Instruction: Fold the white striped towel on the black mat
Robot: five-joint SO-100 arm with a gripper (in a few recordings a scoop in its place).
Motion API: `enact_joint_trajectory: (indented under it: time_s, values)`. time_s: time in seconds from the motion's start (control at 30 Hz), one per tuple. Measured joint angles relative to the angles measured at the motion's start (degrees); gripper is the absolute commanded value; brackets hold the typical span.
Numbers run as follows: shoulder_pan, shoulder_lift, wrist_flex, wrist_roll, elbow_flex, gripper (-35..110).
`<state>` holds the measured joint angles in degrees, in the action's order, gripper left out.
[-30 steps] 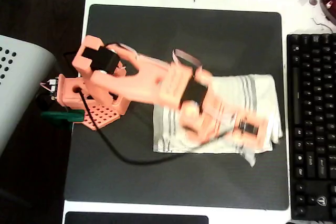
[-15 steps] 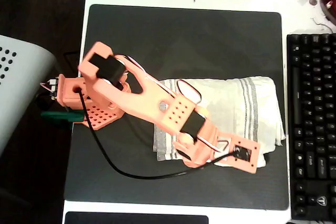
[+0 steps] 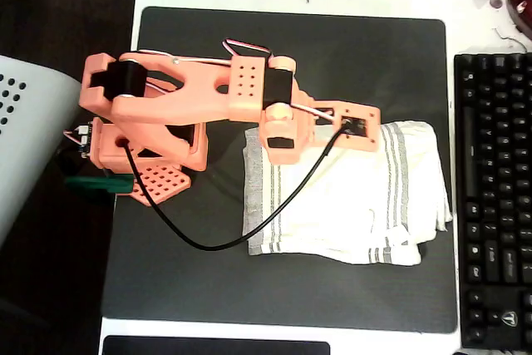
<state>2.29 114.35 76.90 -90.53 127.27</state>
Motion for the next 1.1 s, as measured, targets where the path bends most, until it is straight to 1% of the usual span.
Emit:
enact_joint_trajectory:
  time_s: [0.1,0.3,0.37,0.43,0.6,0.73,0.83,1.0,1.1]
  values:
    - [2.9,-1.05,-9.23,2.37,8.0,1]
    - [11.43,-3.08,-15.91,7.56,10.72,2]
    - [12.83,-3.43,-16.0,7.73,10.72,3]
    - [11.87,-2.81,-12.92,8.0,9.23,5]
    - [3.43,-0.35,-5.62,1.23,-0.53,10]
    - [0.18,-1.14,-6.5,-1.41,-7.82,11]
    - [0.97,-7.12,-10.37,0.18,-10.99,10]
    - [2.11,-26.19,-17.75,3.69,-21.45,10]
    - [1.32,-35.6,-19.34,5.1,-28.65,11]
